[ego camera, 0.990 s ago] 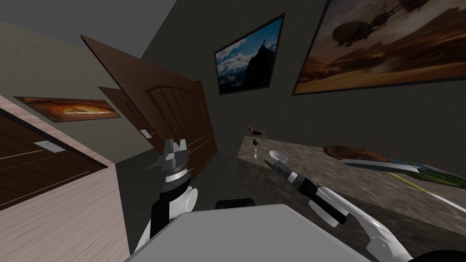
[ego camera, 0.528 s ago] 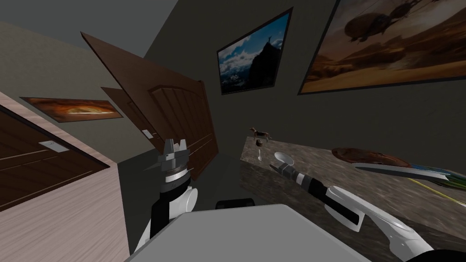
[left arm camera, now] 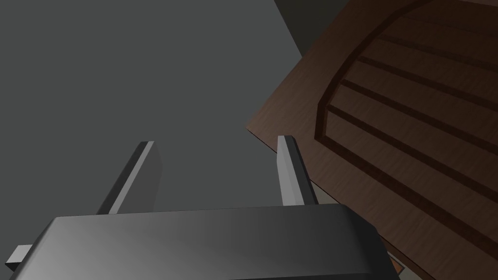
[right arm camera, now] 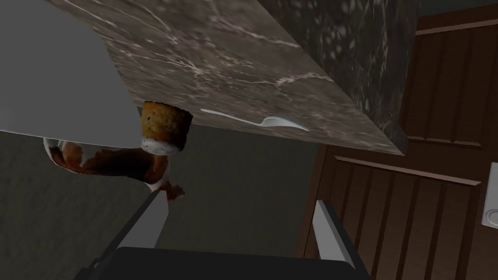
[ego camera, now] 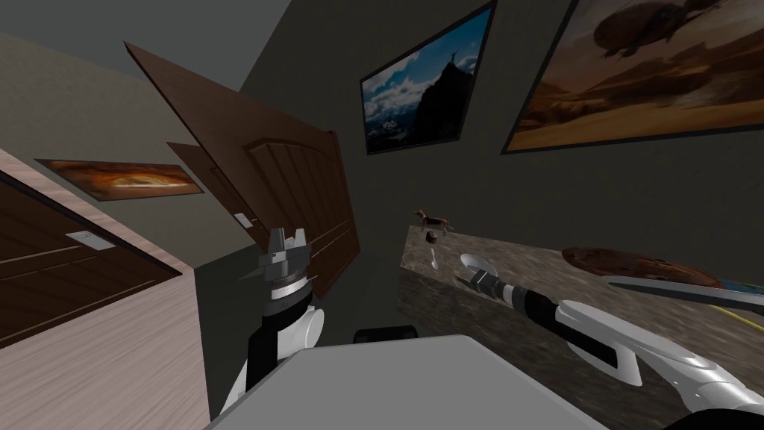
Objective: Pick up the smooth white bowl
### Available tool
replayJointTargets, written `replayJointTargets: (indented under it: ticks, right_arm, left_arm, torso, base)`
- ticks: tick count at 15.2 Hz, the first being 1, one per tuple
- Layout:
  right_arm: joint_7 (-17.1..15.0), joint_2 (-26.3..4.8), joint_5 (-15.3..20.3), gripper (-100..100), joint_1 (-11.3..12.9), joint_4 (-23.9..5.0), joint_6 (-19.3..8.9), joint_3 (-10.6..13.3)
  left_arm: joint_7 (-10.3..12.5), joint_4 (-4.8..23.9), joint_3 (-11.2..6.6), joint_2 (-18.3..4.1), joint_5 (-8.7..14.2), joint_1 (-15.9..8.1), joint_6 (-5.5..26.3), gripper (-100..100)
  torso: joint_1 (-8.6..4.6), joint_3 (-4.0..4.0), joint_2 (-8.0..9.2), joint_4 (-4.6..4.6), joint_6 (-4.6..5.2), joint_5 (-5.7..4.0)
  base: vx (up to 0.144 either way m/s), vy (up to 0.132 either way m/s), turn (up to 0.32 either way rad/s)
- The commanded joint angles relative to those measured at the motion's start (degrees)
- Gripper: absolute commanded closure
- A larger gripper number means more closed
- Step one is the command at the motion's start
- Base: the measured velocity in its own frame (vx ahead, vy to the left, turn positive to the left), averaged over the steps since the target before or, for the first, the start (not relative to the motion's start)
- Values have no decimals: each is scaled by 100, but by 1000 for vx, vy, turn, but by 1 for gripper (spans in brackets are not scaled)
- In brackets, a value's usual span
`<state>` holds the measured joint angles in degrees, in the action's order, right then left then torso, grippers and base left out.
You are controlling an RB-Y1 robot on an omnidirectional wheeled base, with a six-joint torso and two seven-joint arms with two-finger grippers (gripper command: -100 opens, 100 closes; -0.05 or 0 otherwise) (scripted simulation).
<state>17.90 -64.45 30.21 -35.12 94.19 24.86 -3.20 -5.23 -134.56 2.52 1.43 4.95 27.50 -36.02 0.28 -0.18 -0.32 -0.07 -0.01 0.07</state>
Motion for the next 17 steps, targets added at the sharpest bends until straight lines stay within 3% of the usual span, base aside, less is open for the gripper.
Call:
replayJointTargets:
  ticks: [1,8,10,17]
  right_arm:
    - [125,-286,187,-100,-70,-228,-69,7]
    - [335,-902,552,-100,-253,-686,-206,36]
    - [461,-1216,778,-100,-393,-965,-287,89]
    - [713,-1792,1239,-100,-738,-1526,-438,282]
  left_arm:
    - [0,0,0,0,0,0,0,0]
    - [0,0,0,0,0,0,0,0]
    - [0,0,0,0,0,0,0,0]
    - [0,0,0,0,0,0,0,0]
  torso:
    - [0,0,0,0,0,0]
    - [4,0,0,0,0,1]
    - [2,0,1,0,1,1]
    - [8,-4,-7,-1,3,1]
  base:
    - [91,75,17]
    - [72,74,5]
    - [88,74,6]
    - [93,81,-2]
